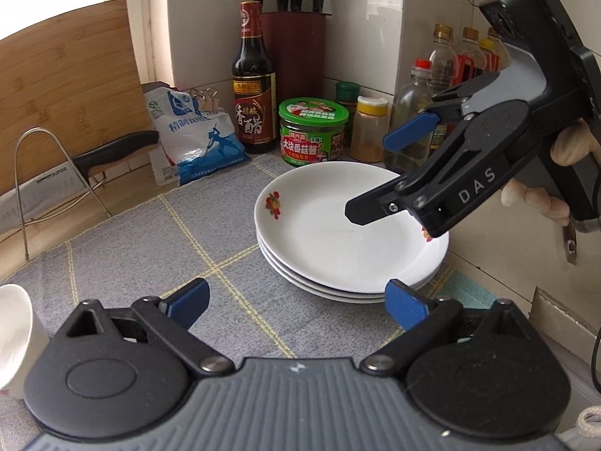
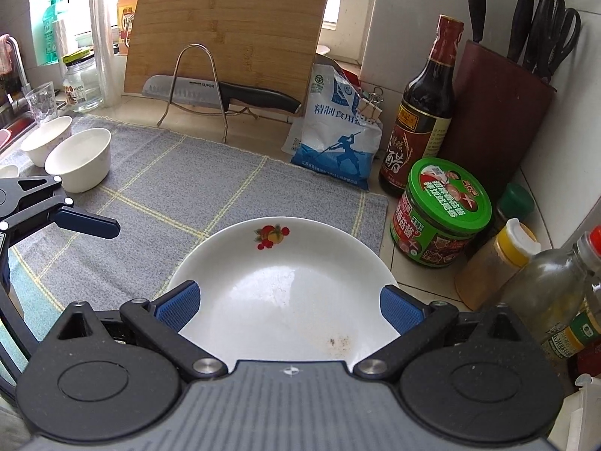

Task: Organize plates and bowls
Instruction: 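Move the left gripper toward the white bowls on the towel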

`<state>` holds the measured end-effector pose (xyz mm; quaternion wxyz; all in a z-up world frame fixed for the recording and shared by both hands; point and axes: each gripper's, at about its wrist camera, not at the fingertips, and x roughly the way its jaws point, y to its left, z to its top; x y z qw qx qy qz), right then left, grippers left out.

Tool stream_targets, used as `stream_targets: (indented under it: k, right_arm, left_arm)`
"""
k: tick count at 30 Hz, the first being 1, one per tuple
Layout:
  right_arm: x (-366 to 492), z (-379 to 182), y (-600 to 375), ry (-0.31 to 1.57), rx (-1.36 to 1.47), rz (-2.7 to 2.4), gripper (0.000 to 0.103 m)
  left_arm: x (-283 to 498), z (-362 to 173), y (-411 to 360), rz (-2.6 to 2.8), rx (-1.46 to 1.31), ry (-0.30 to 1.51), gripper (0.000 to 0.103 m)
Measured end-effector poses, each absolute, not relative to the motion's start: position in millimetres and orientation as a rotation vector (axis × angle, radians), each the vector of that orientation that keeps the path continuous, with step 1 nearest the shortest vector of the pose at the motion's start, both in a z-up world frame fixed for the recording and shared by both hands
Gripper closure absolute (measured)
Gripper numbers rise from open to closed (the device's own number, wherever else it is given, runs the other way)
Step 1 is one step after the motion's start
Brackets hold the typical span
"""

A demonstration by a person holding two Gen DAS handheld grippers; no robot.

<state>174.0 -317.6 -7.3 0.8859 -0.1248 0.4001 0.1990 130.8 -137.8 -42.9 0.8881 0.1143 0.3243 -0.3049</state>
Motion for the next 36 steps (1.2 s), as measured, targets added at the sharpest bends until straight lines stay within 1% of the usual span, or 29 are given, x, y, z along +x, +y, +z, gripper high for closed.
stream_targets:
  k: [6,16,23,28,36]
  right_arm:
    - [162.5,-2.0,-292.4,0.771,-0.272,0.457,0.0]
    - [124.4,0.8,-222.8,0.684,-0.342,0.488,0.0]
    - [99.6,-14.7,-146.9,0.745,-0.304,0.586,0.0]
    - [84.0,-22.2,-98.6,0.751,-0.312,0.626,0.0]
    - [70.8,-34.1,-43.1,0.757,-0.313,0.694,0.0]
  left_arm:
    - [123.5,-32.3,-110.9,-0.519,0.202,0.694,0.003]
    - [105.5,-16.9,-32.4,-0.45,0.201,0.685,0.003]
    - [91.4,-12.9,35.4,-0.427,0.206,0.713,0.003]
    - [86.1,-10.8,82.9,-0.402,0.224,0.714,0.003]
    - [102.1,-13.9,146.7,-0.358,0.237,0.761,0.003]
